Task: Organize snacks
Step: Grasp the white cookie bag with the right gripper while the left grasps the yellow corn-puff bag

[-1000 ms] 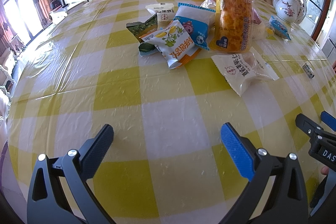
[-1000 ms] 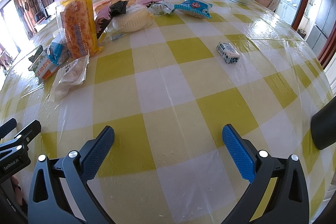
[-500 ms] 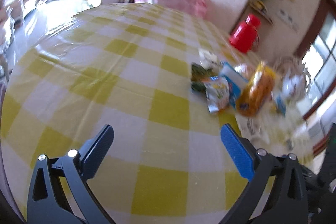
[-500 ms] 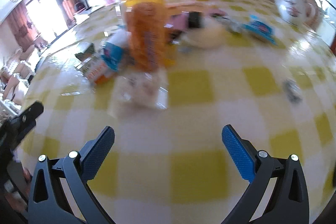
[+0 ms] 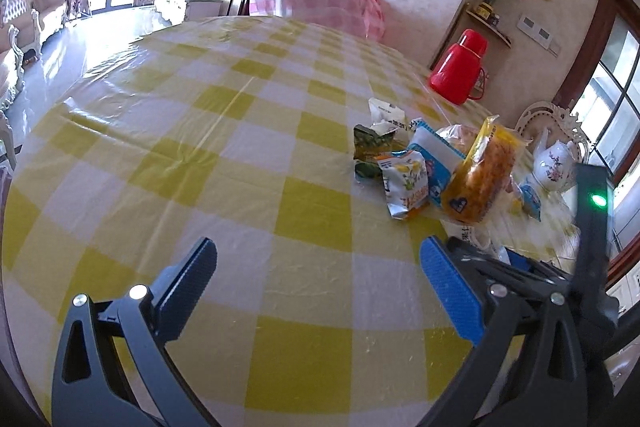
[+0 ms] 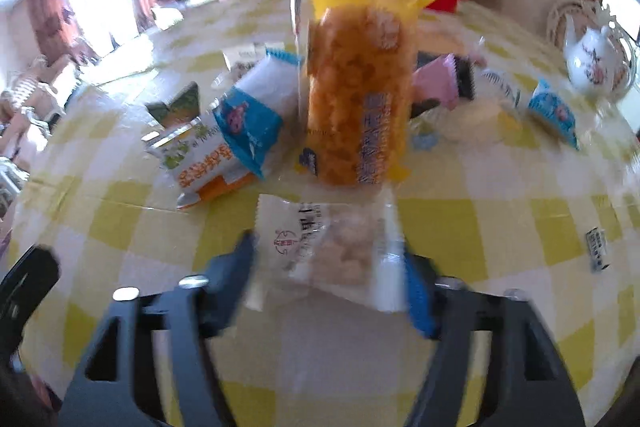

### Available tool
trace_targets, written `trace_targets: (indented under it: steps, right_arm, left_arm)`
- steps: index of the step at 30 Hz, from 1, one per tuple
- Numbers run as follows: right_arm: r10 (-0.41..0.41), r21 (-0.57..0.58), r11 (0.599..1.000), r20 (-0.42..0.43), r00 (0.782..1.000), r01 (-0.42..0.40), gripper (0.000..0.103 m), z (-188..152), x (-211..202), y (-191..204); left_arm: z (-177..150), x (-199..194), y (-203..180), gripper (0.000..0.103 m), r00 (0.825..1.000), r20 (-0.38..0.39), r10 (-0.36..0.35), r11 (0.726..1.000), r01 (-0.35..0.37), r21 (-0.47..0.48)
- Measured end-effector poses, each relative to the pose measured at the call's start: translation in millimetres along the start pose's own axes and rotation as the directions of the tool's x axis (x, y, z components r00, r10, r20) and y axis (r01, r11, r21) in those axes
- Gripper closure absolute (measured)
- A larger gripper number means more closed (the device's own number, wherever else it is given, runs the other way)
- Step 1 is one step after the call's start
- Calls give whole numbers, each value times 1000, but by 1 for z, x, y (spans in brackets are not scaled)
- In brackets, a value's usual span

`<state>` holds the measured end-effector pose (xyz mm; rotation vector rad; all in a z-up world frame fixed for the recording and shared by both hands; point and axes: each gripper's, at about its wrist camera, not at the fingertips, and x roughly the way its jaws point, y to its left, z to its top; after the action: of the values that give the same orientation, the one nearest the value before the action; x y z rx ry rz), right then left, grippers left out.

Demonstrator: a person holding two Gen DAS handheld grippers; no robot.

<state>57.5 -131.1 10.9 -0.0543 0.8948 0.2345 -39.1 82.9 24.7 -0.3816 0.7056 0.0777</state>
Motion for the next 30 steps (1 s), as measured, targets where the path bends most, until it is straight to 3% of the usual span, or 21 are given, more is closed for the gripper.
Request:
trace_targets:
  steps: [2,8,10,18,22,25,27,30]
  right_arm:
    - [10,11,1000,27,1000,-10,59,-7,-14,-12]
    - [97,62,992,133,986,-106,61,-38,-68,-64]
    - [113,74,989,158,981,-126,61,-48,-81,-72]
    - [22,229,971,183,983,-64,61,-62,-92,-118]
    - [35,266,960,183,982,-83,61,-65,-93,-126]
    - [33,279,957,184,982,-84,61,-66,-92,-129]
    - [31,284,955,179,983,-81,60,-66,-91,-129]
    - [41,287,954,177,983,-92,60,-66,-90,-129]
  left_arm:
    - [0,1,-2,1,1000,-4,-7,1000,7,18]
    - [-3,-2,-25,1,1000,5,-11,993,10,115]
    - [-1,1,-47,1,999,-19,-41,985,43,166]
    - [14,36,-140,1,998,-35,-55,913,64,403]
    - [21,65,-176,1,998,-17,-61,884,62,464]
    - [24,85,-195,6,999,11,-33,873,24,487]
    - [25,101,-202,14,999,-22,-36,872,42,488]
    - [25,117,-202,15,999,-42,-13,871,32,490]
